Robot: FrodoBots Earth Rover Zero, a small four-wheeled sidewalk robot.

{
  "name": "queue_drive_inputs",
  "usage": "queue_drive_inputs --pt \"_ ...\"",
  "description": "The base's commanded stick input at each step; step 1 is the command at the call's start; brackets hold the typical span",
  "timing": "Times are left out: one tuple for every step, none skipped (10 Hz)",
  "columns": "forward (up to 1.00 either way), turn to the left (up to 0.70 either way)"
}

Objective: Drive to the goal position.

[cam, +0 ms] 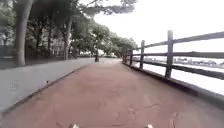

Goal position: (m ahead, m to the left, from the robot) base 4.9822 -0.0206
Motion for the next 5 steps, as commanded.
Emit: queue_drive_inputs --pt "0.85 0.00" --pt "0.85 0.00" --pt "0.85 0.00" --pt "0.85 0.00" --pt "0.85 0.00"
